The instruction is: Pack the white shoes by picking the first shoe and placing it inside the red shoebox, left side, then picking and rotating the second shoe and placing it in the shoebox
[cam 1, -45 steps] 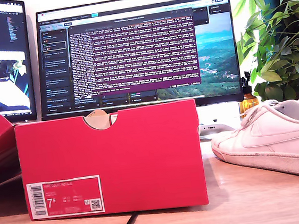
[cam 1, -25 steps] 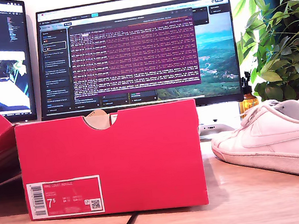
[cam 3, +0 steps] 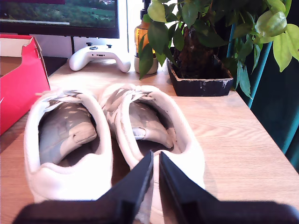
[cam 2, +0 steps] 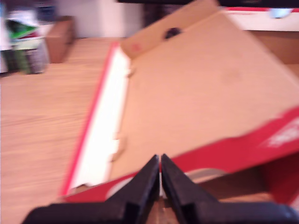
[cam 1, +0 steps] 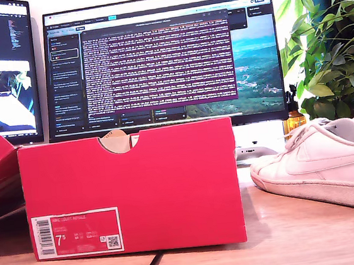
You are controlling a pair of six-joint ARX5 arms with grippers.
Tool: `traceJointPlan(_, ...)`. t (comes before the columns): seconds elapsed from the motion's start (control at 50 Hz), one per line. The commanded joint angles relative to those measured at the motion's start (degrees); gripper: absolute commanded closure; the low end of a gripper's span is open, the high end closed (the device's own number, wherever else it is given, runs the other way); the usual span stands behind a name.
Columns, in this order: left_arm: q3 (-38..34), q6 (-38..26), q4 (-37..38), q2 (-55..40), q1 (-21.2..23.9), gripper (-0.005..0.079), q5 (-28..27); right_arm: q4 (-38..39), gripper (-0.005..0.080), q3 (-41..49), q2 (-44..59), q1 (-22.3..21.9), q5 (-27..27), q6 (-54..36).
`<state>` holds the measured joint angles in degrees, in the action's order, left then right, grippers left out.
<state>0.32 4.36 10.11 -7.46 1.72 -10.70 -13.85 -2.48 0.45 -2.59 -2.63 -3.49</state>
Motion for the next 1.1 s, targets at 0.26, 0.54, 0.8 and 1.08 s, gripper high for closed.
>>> traceJointPlan(0.26,6.3,0.3,-5.3,0.4,-0.2,0.0761,-8.0,9.7,0.0757,0.6,-0.3,-0.1,-11.2,15.5)
traceJointPlan(0.54,13.7,11.0,-9.8,0.4,0.0,0.0761,-20.3,19.8,0.0757,0.3,-0.3,0.0,-21.7,37.4)
traceJointPlan(0.8,19.1,-3.4,-1.8,0.3,0.0,0.0762,-30.9,19.6,0.0758,-4.2,-0.3,0.0,-30.4,42.6)
traceJointPlan(1.08,25.2,-35.5,25.5,-4.9,2.6,0.0762,-24.3,10.9,0.0762,-15.4,5.2,-0.1,-28.9,40.9)
